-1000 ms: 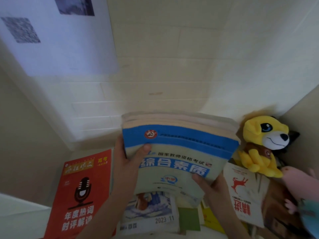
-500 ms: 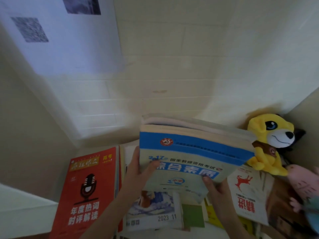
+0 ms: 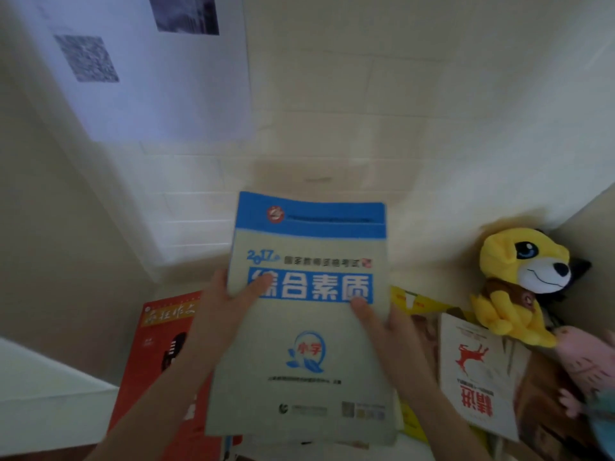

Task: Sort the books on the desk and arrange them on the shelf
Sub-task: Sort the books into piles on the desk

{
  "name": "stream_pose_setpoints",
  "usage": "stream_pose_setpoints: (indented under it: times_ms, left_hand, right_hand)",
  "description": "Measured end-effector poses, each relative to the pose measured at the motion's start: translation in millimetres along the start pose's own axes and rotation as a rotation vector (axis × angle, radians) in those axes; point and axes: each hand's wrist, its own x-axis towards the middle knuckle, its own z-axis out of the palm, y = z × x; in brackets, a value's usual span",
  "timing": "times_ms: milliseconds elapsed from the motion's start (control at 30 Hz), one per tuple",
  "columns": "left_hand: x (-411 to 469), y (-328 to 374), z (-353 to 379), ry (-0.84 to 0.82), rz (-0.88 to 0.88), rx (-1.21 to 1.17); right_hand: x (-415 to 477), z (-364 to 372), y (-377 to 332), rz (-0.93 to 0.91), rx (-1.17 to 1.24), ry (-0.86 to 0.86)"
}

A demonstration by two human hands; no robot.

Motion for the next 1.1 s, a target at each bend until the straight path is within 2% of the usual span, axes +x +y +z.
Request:
stream_pose_setpoints:
  times_ms: [167,233,333,500,600,667,700,800,833,933,1100]
  left_hand:
    - [-2,-38,-67,0.041,-0.135,0.132]
    - [0,-59,-92,0.070,-0.256,0.154]
    - [1,-98,-123,0.138,-0.405,0.224]
    - [-2,-124,-142,0.244,-0.445,0.293]
    - [5,-121,-140,0.242,-0.488,0.364]
    - [9,-128,-136,0.237,-0.440,0.563]
    - [10,-131,-133,0.239,-0.352,0.672]
    - [9,-114,-112,0.178,-0.035,0.829]
    - [12,-105,-103,0.122,0.031,0.796]
    - [14,-81,-66,-0.022,0.072,0.697]
    - [2,-74,-25,-0.131,0.135,0.665]
  right_hand:
    - [7,65,30,0.166,-0.115,-0.256]
    - [9,94,46,0.237,-0.141,-0.383]
    - [11,130,65,0.335,-0.230,-0.453]
    - [11,141,60,0.190,-0.428,-0.353]
    - [21,116,58,0.087,-0.583,-0.173]
    - [33,85,64,0.063,-0.710,-0.101]
    - [36,68,66,0.079,-0.749,-0.074]
    - [40,30,83,0.307,-0.678,0.000]
    - [41,24,93,0.383,-0.643,-0.007]
    - [41,22,112,0.554,-0.472,-0.067]
    - [47,23,114,0.624,-0.419,-0.111]
